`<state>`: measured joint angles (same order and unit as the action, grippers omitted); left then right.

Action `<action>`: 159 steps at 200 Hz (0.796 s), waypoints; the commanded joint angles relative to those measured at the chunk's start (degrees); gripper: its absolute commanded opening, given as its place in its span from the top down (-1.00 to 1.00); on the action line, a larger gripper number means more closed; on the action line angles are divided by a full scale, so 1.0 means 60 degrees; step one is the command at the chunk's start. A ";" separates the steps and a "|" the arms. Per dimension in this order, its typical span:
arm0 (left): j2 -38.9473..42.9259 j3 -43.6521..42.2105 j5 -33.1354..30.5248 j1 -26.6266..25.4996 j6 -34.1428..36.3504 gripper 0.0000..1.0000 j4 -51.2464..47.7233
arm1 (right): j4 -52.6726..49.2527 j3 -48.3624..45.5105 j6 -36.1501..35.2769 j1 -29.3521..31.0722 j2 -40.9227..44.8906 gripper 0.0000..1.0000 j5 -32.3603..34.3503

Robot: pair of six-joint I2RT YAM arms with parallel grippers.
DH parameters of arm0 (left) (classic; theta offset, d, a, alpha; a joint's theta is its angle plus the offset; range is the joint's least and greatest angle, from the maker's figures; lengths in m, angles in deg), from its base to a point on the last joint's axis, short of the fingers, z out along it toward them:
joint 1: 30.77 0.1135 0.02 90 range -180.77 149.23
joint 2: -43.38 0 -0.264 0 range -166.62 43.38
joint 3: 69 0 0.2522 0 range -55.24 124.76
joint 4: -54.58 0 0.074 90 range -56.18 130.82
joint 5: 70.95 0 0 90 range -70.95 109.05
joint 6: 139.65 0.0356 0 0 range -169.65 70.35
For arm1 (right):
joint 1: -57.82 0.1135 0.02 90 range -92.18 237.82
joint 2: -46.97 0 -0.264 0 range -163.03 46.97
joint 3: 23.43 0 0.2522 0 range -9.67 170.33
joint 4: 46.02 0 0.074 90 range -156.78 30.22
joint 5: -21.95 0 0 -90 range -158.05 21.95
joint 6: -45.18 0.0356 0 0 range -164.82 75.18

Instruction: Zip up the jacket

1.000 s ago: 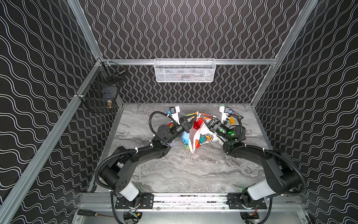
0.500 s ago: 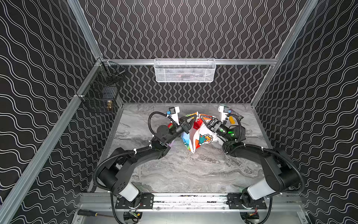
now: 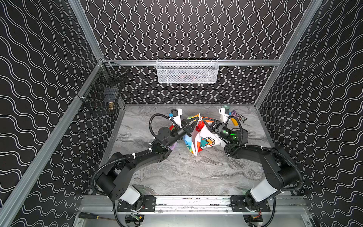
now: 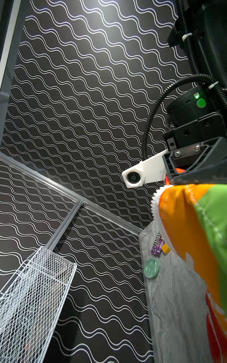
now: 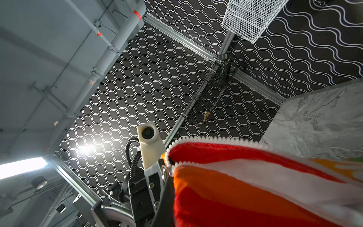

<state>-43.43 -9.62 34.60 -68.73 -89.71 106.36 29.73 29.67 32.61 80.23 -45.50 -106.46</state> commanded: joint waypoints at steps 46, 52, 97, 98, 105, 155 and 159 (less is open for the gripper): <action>0.0209 -0.0037 0.0074 0.0041 0.0054 1.00 0.0191 | -0.2207 -0.0110 -0.1621 -0.0030 0.1375 0.09 -0.0036; 0.0261 -0.0064 0.0077 0.0040 0.0054 1.00 0.0132 | -0.2745 -0.0097 -0.1875 -0.0028 0.1546 -0.06 -0.0007; 0.0698 -0.0190 0.0192 0.0045 0.0110 1.00 -0.0454 | -0.7239 0.0334 -0.4004 -0.0055 0.2677 -0.60 0.0028; 0.0713 -0.0191 0.0192 0.0051 0.0111 1.00 -0.0474 | -0.7395 0.0339 -0.4067 -0.0057 0.2701 -0.61 0.0037; 0.0778 -0.0241 0.0192 0.0037 0.0152 1.00 -0.0583 | -0.8287 0.0465 -0.4502 -0.0059 0.2880 -0.70 0.0087; 0.1230 -0.0451 0.0382 0.0050 0.0230 1.00 -0.1396 | -1.3969 0.1325 -0.6990 -0.0207 0.3808 -0.98 0.1245; 0.1252 -0.0480 0.0382 0.0056 0.0230 1.00 -0.1452 | -1.4150 0.1277 -0.7011 -0.0241 0.3896 -0.98 0.1387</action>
<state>-37.02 -11.80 36.02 -68.51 -89.71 98.16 -36.04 36.31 -0.92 79.53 -23.99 -103.16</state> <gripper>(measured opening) 0.054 0.990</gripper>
